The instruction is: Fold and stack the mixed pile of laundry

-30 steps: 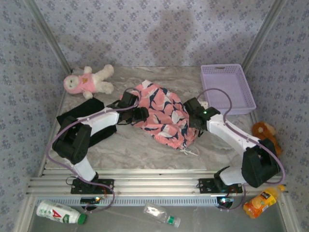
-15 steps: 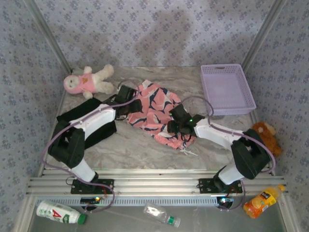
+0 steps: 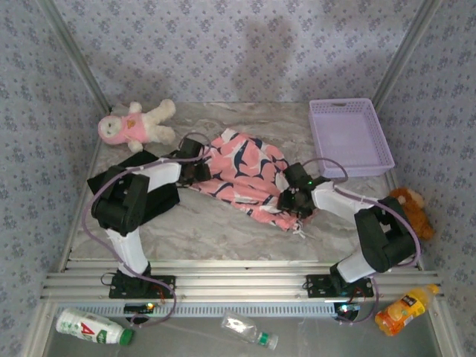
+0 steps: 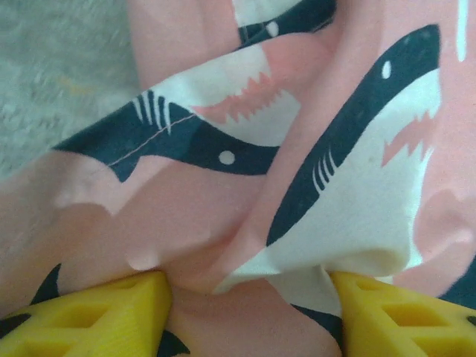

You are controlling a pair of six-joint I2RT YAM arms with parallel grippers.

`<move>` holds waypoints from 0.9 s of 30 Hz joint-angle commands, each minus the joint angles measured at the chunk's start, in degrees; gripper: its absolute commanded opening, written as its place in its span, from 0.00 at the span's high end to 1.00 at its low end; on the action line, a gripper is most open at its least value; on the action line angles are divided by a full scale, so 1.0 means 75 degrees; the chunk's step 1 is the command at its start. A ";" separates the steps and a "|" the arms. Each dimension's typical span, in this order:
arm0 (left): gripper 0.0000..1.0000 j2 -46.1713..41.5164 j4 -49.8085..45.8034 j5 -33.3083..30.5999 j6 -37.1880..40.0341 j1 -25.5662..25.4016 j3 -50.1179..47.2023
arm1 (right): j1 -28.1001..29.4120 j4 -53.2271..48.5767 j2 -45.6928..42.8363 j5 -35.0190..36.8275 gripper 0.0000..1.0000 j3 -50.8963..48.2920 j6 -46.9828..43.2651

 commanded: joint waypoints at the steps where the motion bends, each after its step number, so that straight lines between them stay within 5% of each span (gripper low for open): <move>1: 0.39 -0.0523 -0.0678 0.0416 -0.0243 -0.0217 -0.0804 | -0.0594 -0.0644 -0.0018 -0.0152 0.38 0.0210 -0.0756; 10: 0.39 -0.2643 -0.0866 0.0497 -0.2066 -0.1515 -0.2785 | -0.1100 -0.0417 0.1222 -0.0745 0.36 0.1628 -0.2020; 16: 0.38 -0.4145 -0.1405 -0.0032 -0.2210 -0.1729 -0.2628 | -0.0867 -0.0957 0.1046 -0.0792 0.30 0.2528 -0.2539; 20: 0.21 -0.4423 -0.1230 -0.0532 -0.1352 -0.1216 -0.1887 | -0.0412 -0.1244 0.0494 -0.0704 0.27 0.2653 -0.2244; 27: 0.20 -0.3156 -0.0126 -0.0135 -0.0242 0.0196 -0.0583 | 0.0280 -0.1344 -0.0157 0.0345 0.32 0.1722 -0.0780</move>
